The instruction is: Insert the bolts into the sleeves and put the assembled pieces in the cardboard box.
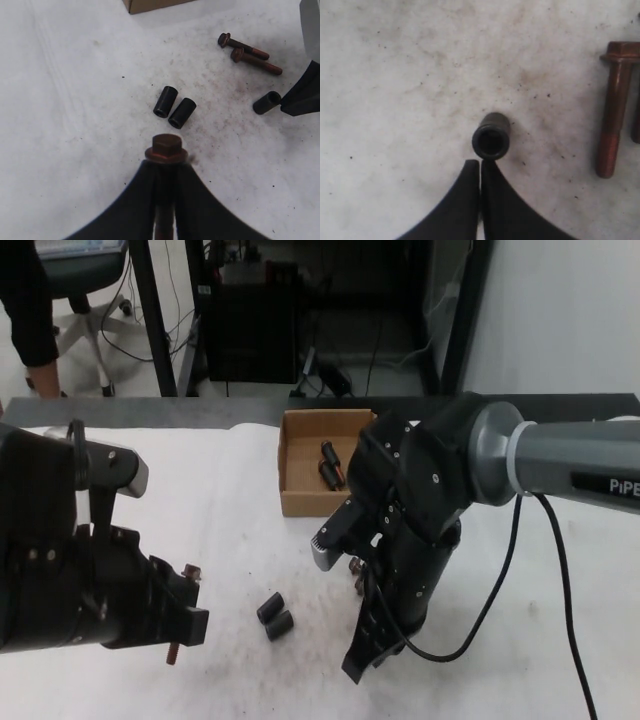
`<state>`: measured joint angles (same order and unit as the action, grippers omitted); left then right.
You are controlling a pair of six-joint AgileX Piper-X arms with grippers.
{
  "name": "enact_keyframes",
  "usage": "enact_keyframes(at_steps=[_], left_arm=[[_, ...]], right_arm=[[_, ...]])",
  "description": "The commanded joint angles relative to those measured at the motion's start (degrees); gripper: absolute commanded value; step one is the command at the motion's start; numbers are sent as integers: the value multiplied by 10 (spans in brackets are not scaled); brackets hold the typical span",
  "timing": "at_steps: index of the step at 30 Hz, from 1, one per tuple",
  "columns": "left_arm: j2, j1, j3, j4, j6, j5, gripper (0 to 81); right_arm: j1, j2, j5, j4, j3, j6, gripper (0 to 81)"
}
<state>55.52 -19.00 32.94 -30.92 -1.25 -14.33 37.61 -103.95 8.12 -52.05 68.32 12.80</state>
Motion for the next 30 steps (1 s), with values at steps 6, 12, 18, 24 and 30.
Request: enact_keyframes(at_steps=[6, 12, 18, 24, 30], left_arm=[[-7, 2, 2, 7, -5, 4, 2], [-7, 2, 2, 7, -5, 6, 2], [-7, 2, 2, 7, -5, 6, 2], [-7, 2, 2, 10, -5, 5, 2], [-7, 2, 2, 20, -5, 5, 2]], right_arm=[[-1, 3, 61, 42, -1, -1, 8], [2, 3, 29, 121, 6, -4, 8], [-17, 17, 25, 48, 13, -6, 8], [-15, 15, 79, 34, 12, 81, 20], [-7, 11, 84, 74, 12, 99, 316]])
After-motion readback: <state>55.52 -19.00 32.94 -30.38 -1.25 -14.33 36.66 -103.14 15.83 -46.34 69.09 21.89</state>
